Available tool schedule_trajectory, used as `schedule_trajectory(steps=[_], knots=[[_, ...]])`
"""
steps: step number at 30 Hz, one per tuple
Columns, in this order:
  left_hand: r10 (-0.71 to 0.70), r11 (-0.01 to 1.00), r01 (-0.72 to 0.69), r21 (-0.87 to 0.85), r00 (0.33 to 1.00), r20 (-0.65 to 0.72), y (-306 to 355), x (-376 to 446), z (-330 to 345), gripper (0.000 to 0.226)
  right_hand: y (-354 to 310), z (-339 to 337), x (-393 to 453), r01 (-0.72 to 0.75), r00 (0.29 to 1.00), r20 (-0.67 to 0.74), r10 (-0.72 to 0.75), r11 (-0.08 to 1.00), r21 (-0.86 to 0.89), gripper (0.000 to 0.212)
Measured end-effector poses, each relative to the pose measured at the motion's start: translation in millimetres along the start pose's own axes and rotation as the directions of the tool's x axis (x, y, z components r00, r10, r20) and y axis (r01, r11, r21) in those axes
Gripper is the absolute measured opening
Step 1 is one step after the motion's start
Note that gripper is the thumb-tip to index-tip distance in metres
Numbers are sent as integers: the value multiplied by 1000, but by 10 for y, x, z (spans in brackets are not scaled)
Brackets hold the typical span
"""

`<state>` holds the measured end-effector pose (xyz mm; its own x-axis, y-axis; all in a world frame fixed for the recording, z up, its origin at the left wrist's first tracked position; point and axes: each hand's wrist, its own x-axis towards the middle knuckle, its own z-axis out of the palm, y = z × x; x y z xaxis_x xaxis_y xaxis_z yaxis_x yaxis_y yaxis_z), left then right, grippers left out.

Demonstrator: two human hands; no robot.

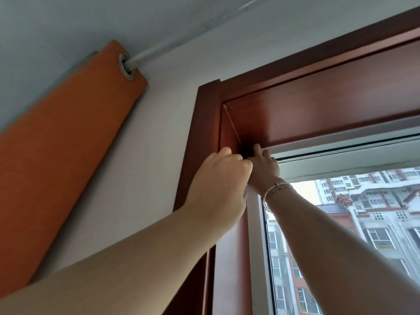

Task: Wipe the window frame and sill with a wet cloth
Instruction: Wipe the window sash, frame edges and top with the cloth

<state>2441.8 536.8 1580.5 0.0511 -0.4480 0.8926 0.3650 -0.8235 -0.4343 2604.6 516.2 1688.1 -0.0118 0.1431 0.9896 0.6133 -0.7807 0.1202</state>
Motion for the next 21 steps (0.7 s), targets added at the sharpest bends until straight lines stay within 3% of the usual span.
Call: schedule_trajectory(steps=[4,9,12,16,21], knots=[[-21,1000,21,14,1000,1,-12,16,14,22,76,-31,-19,70,997,-39,-73,994,-81,34],[-2,999,2,48,1000,1,-3,1,11,23,379,-149,-100,-11,996,-90,-3,988,-156,34],[2,999,-2,35,1000,-10,-4,-2,15,23,413,-213,-108,-40,998,-53,32,986,-159,34],[2,1000,-2,13,1000,-17,-19,11,38,25,45,-135,37,43,997,77,-29,982,-185,36],[9,1000,-8,8,998,-58,-42,21,56,29,-9,-86,94,72,996,63,-58,965,-251,36]])
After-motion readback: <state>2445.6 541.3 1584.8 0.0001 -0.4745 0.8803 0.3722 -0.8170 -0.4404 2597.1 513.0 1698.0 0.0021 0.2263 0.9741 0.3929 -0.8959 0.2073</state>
